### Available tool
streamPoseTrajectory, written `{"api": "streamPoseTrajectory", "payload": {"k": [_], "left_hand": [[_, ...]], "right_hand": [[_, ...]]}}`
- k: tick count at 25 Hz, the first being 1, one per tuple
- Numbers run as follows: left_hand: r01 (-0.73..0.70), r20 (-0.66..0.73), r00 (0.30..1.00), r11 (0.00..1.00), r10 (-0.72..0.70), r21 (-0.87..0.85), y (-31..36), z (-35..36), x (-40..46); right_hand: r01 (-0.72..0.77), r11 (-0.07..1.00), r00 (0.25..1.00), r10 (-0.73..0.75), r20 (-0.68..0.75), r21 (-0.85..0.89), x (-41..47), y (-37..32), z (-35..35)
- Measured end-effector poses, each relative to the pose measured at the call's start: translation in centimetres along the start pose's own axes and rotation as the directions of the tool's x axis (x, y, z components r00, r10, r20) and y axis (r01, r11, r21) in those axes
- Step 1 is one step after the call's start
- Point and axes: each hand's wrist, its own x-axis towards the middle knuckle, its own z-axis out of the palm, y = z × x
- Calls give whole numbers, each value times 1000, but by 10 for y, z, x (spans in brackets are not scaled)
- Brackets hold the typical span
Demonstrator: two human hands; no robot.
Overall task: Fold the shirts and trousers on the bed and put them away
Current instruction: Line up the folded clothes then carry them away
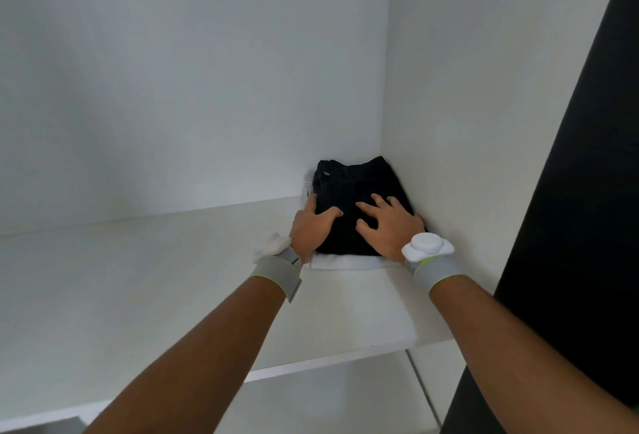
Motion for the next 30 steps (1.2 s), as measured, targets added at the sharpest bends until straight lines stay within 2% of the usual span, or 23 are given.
{"api": "streamPoseTrajectory", "payload": {"k": [3, 5, 7, 9, 10, 12, 14, 16, 17, 20, 21, 22, 24, 26, 29, 30], "left_hand": [[32, 1, 999, 997, -33, 77, -3, 2, 0], [32, -34, 999, 973, -25, 229, -1, 2, -6], [-94, -94, 983, 869, 159, 485, 8, 2, -11], [-309, -26, 913, 732, 407, 608, 23, 0, -20], [-397, 30, 885, 719, 465, 570, 30, 0, -23], [-500, 136, 859, 755, 493, 423, 43, 9, -42], [-571, 228, 821, 766, 524, 296, 49, 24, -65], [-693, 378, 701, 704, 605, 158, 44, 54, -107], [-715, 372, 678, 687, 634, 132, 41, 58, -115], [-787, 440, 543, 616, 715, -29, 10, 86, -183], [-797, 509, 483, 598, 713, -82, -3, 95, -213], [-794, 580, 406, 587, 706, -159, -22, 106, -251], [-753, 703, 286, 606, 651, -255, -60, 116, -329], [-692, 814, 169, 655, 556, -304, -93, 125, -399], [-646, 912, -119, 667, 392, -371, -157, 124, -526], [-636, 921, -223, 668, 320, -386, -180, 118, -566]], "right_hand": [[0, 1000, 1000, -1, -23, -17, 2, 4, 3], [-4, 999, 1000, 5, 21, -38, 1, 2, 0], [0, 997, 999, 4, 45, -77, -3, -2, -7], [-17, 999, 1000, 16, -23, -37, -15, -7, -14], [-25, 999, 997, 28, -66, 38, -24, -10, -17], [-24, 977, 992, 49, -116, 214, -52, -12, -30], [-37, 912, 984, 105, -146, 409, -82, -14, -44], [-137, 845, 923, 298, -242, 516, -142, -10, -47], [-138, 827, 905, 329, -271, 545, -154, -14, -50], [-259, 767, 768, 532, -356, 588, -252, -25, -32], [-316, 734, 691, 612, -384, 601, -291, -30, -23], [-396, 670, 583, 712, -392, 628, -338, -37, -11], [-510, 512, 403, 852, -335, 691, -430, -58, 10], [-581, 368, 258, 929, -264, 726, -513, -81, 33], [-667, 124, -25, 982, -188, 735, -655, -131, 76], [-667, 22, -139, 978, -154, 744, -696, -152, 92]]}}
